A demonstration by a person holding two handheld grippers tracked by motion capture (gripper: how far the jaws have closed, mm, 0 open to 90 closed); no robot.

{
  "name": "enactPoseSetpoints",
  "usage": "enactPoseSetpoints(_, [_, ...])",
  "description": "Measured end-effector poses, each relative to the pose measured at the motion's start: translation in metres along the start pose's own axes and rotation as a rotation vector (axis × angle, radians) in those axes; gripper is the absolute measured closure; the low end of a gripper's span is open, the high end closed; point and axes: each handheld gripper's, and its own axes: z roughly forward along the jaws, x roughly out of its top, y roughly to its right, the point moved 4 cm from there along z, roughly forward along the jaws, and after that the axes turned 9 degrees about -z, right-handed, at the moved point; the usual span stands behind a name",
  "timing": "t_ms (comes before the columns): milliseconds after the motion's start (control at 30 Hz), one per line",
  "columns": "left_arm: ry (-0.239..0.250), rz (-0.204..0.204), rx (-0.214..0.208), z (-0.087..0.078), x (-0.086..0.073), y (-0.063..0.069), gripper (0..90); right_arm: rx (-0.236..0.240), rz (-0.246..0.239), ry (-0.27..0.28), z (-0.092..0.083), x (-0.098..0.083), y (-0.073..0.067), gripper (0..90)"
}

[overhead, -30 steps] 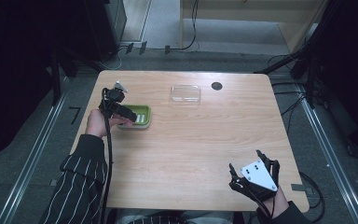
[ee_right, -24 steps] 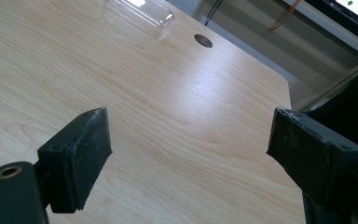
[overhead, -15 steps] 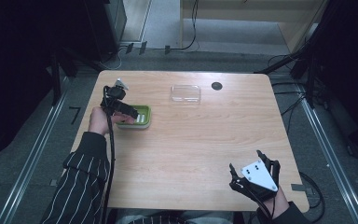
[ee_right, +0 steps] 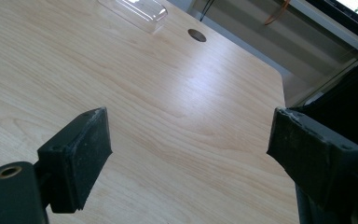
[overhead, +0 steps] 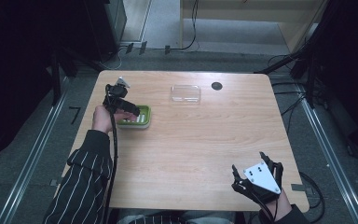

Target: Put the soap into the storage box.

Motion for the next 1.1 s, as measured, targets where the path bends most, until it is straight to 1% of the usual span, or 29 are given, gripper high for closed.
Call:
enactPoseSetpoints(100, [0.002,-0.016,0.001,0.004,0.002,0.001,12.8,-0.002,-0.002,-0.003,-0.001,-0.001,0.001,13.0])
enactPoseSetpoints(167, [0.005,-0.032,-0.010,0.006,0.002,0.001,12.8,-0.004,0.004,-0.005,-0.001,-0.002,0.001,13.1])
enactPoseSetpoints(200, [0.003,-0.033,-0.008,0.007,0.003,0.001,12.8,-0.006,0.003,-0.004,-0.002,-0.002,0.001,13.0])
enactPoseSetpoints(300, [0.010,-0.037,0.014,0.009,0.005,0.002,12.8,-0.010,0.002,-0.005,-0.003,-0.003,0.002,13.1])
enactPoseSetpoints(367, [0.008,-0.039,0.020,0.011,0.006,0.002,12.8,-0.012,0.005,-0.008,-0.003,-0.003,0.002,13.1])
enactPoseSetpoints(467, [0.014,-0.053,0.027,0.013,0.007,0.002,12.8,-0.012,0.005,-0.007,-0.003,-0.004,0.002,13.0])
enactPoseSetpoints(567, [0.003,-0.064,0.039,0.016,0.007,0.002,12.8,-0.014,0.005,-0.009,-0.004,-0.004,0.003,13.0])
enactPoseSetpoints(733, [-0.002,-0.083,0.058,0.019,0.009,0.002,12.8,-0.018,0.007,-0.012,-0.005,-0.005,0.003,13.1])
enactPoseSetpoints(900, [-0.003,-0.093,0.050,0.024,0.010,0.004,12.7,-0.019,0.010,-0.012,-0.005,-0.006,0.003,13.0])
enactPoseSetpoints(933, [-0.003,-0.095,0.055,0.025,0.011,0.004,12.8,-0.020,0.008,-0.011,-0.005,-0.006,0.004,13.0])
enactPoseSetpoints(1000, [-0.003,-0.101,0.050,0.026,0.011,0.004,12.7,-0.020,0.011,-0.014,-0.006,-0.007,0.004,13.1])
enactPoseSetpoints(1100, [-0.009,-0.099,0.056,0.028,0.011,0.006,12.7,-0.022,0.007,-0.014,-0.006,-0.007,0.004,13.1])
